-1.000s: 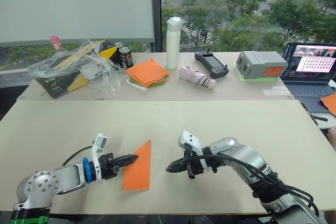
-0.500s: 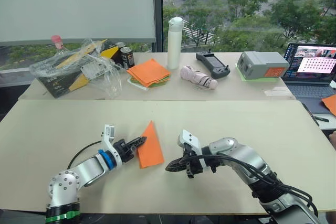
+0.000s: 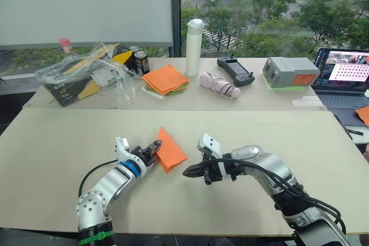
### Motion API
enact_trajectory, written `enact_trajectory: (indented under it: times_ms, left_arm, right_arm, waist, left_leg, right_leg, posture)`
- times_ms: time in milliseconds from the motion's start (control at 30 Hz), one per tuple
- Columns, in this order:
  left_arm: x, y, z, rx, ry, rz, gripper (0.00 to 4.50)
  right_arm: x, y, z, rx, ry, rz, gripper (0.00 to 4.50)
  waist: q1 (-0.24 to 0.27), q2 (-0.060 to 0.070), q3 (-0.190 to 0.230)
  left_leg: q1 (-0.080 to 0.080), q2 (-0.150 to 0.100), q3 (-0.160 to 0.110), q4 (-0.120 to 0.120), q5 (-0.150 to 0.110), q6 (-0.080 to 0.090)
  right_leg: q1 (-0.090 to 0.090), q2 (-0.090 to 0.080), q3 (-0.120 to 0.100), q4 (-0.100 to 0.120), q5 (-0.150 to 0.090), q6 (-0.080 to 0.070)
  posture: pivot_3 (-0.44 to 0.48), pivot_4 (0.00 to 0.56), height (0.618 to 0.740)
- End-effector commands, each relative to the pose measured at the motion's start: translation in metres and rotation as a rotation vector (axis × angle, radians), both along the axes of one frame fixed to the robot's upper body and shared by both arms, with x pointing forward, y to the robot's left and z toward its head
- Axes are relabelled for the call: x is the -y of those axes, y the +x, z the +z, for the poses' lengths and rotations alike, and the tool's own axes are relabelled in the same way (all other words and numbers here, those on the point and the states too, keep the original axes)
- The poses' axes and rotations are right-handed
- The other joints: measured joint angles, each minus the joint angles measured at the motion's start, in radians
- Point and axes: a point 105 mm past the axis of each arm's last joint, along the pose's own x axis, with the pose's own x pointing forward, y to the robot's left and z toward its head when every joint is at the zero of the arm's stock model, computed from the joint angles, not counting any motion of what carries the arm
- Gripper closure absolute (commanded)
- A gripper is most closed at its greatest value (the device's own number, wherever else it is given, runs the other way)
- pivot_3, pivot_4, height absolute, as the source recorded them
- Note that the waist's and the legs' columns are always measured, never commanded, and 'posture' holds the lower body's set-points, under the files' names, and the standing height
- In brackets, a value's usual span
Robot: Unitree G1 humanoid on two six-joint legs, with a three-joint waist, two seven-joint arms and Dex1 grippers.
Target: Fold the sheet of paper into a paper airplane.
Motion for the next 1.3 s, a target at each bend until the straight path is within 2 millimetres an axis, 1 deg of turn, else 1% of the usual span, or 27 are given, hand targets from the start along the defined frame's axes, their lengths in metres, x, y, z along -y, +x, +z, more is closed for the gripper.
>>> enact_trajectory:
  times_ms: [33, 67, 167, 367, 433, 467, 533, 633, 700, 733, 800, 867, 1033, 1133, 1200, 1267, 1300]
  left_arm:
    - [0.002, -0.001, 0.006, 0.013, -0.033, -0.005, 4.47]
    - [0.002, -0.002, 0.006, 0.013, -0.039, -0.006, 4.47]
    - [0.004, -0.003, 0.005, 0.016, -0.041, -0.014, 3.67]
    - [0.005, -0.005, 0.006, 0.029, -0.026, -0.037, 1.64]
    - [0.003, -0.009, 0.008, 0.041, -0.002, -0.058, 1.64]
    - [-0.005, -0.014, 0.01, 0.057, 0.03, -0.068, 1.64]
    - [-0.013, -0.02, 0.012, 0.075, 0.067, -0.08, 1.64]
    - [-0.025, -0.033, 0.018, 0.11, 0.14, -0.129, 1.64]
    - [-0.028, -0.041, 0.021, 0.132, 0.206, -0.174, 1.64]
    - [-0.027, -0.046, 0.024, 0.154, 0.246, -0.206, 1.64]
    - [-0.029, -0.053, 0.033, 0.19, 0.27, -0.233, 1.64]
    - [-0.032, -0.055, 0.037, 0.217, 0.295, -0.235, 1.64]
    - [-0.035, -0.061, 0.041, 0.251, 0.356, -0.262, 1.64]
    - [-0.041, -0.064, 0.041, 0.257, 0.385, -0.267, 1.6]
    - [-0.044, -0.065, 0.04, 0.26, 0.401, -0.261, 1.6]
    - [-0.048, -0.065, 0.041, 0.268, 0.414, -0.265, 1.6]
    - [-0.05, -0.066, 0.041, 0.273, 0.426, -0.271, 1.6]
  right_arm:
    - [-0.005, 0.0, 0.009, 0.038, 0.033, 0.024, 4.5]
    - [-0.005, -0.001, 0.009, 0.037, 0.033, 0.027, 4.5]
    - [-0.006, -0.002, 0.009, 0.037, 0.034, 0.035, 4.5]
    - [-0.005, -0.001, 0.009, 0.037, 0.031, 0.037, 4.5]
    - [-0.005, -0.002, 0.009, 0.036, 0.033, 0.04, 4.5]
    - [-0.005, -0.003, 0.01, 0.037, 0.039, 0.047, 4.5]
    - [-0.006, -0.005, 0.011, 0.037, 0.047, 0.054, 4.5]
    - [-0.006, -0.008, 0.022, 0.043, 0.095, 0.058, 4.5]
    - [-0.006, -0.011, 0.028, 0.047, 0.122, 0.064, 4.5]
    - [-0.006, -0.012, 0.032, 0.052, 0.137, 0.069, 4.5]
    - [-0.005, -0.014, 0.04, 0.073, 0.16, 0.074, 4.5]
    - [-0.004, -0.015, 0.045, 0.091, 0.173, 0.074, 4.5]
    - [-0.005, -0.017, 0.056, 0.143, 0.204, 0.076, 4.5]
    - [-0.005, -0.027, 0.052, 0.167, 0.185, 0.128, 3.57]
    - [-0.008, -0.025, 0.049, 0.206, 0.171, 0.123, 2.86]
    - [-0.013, -0.019, 0.048, 0.274, 0.17, 0.106, 2.25]
    - [-0.016, -0.016, 0.048, 0.312, 0.173, 0.096, 2.25]
  waist:
    - [0.001, 0.0, 0.0]
    - [0.001, 0.0, 0.0]
    - [0.003, 0.0, 0.0]
    - [0.004, 0.0, 0.0]
    - [0.005, 0.0, 0.0]
    - [0.003, 0.0, 0.0]
    - [-0.005, 0.0, 0.0]
    - [-0.01, 0.0, 0.0]
    - [-0.012, 0.0, 0.0]
    - [-0.012, 0.0, 0.0]
    - [-0.01, 0.0, 0.0]
    - [-0.009, 0.001, 0.0]
    - [-0.012, 0.001, 0.0]
    - [-0.012, 0.001, 0.001]
    - [-0.013, 0.001, 0.001]
    - [-0.013, 0.001, 0.001]
    - [-0.014, 0.001, 0.001]
  left_leg:
    - [0.0, 0.0, 0.0, 0.0, 0.0, 0.0]
    - [0.0, 0.0, 0.0, 0.0, 0.0, 0.0]
    - [0.0, 0.0, 0.0, 0.0, 0.0, 0.0]
    - [0.0, 0.0, 0.0, 0.0, 0.0, 0.0]
    - [0.0, 0.0, 0.0, 0.0, 0.0, 0.0]
    - [0.0, 0.0, 0.0, 0.0, 0.0, 0.0]
    - [0.0, 0.0, 0.0, 0.0, 0.0, 0.0]
    - [0.0, 0.001, -0.001, -0.001, 0.0, 0.0]
    - [0.0, 0.001, -0.001, -0.001, 0.0, 0.0]
    - [0.0, 0.001, -0.001, -0.001, 0.0, 0.0]
    - [0.0, 0.001, -0.001, -0.001, 0.0, 0.0]
    - [0.0, 0.0, -0.001, -0.001, 0.0, 0.0]
    - [0.001, 0.001, -0.001, -0.002, 0.0, 0.0]
    - [0.001, 0.001, -0.001, -0.002, 0.0, 0.0]
    - [0.001, 0.001, -0.001, -0.002, 0.0, 0.0]
    - [0.001, 0.001, -0.001, -0.002, 0.0, 0.0]
    - [0.001, 0.001, -0.001, -0.002, 0.0, 0.0]
  right_leg:
    - [0.0, 0.0, 0.0, 0.0, 0.0, 0.0]
    - [0.0, 0.0, 0.0, 0.0, 0.0, 0.0]
    - [0.0, 0.0, 0.0, 0.0, 0.0, 0.0]
    - [0.0, 0.0, 0.0, 0.0, 0.0, 0.0]
    - [0.0, 0.0, 0.0, 0.0, 0.0, 0.0]
    - [0.0, 0.0, 0.0, 0.0, 0.0, 0.0]
    - [0.0, 0.001, 0.0, 0.0, 0.0, 0.0]
    - [0.0, 0.001, 0.0, 0.0, 0.0, 0.0]
    - [0.0, 0.001, 0.0, 0.0, 0.0, 0.0]
    - [0.0, 0.001, 0.0, 0.0, 0.0, 0.0]
    - [0.0, 0.001, 0.0, 0.0, 0.0, 0.0]
    - [0.0, 0.001, 0.0, -0.001, 0.0, 0.0]
    - [0.0, 0.001, 0.0, -0.001, 0.0, 0.0]
    - [0.0, 0.001, 0.0, -0.001, 0.0, 0.0]
    - [0.0, 0.001, 0.0, -0.001, 0.0, 0.0]
    - [0.0, 0.002, 0.0, -0.001, 0.0, 0.0]
    - [0.0, 0.002, 0.0, -0.001, 0.0, 0.0]
  posture:
    - [0.0, 0.15, 0.74]
    - [0.0, 0.15, 0.74]
    - [0.0, 0.15, 0.74]
    - [0.0, 0.15, 0.74]
    - [0.0, 0.15, 0.74]
    - [0.0, 0.15, 0.74]
    - [0.0, 0.15, 0.74]
    - [0.0, 0.15, 0.74]
    - [0.0, 0.15, 0.74]
    - [0.0, 0.15, 0.74]
    - [0.0, 0.15, 0.74]
    - [0.0, 0.15, 0.74]
    - [0.0, 0.15, 0.74]
    - [0.0, 0.15, 0.74]
    - [0.0, 0.15, 0.74]
    - [0.0, 0.15, 0.74]
    - [0.0, 0.15, 0.74]
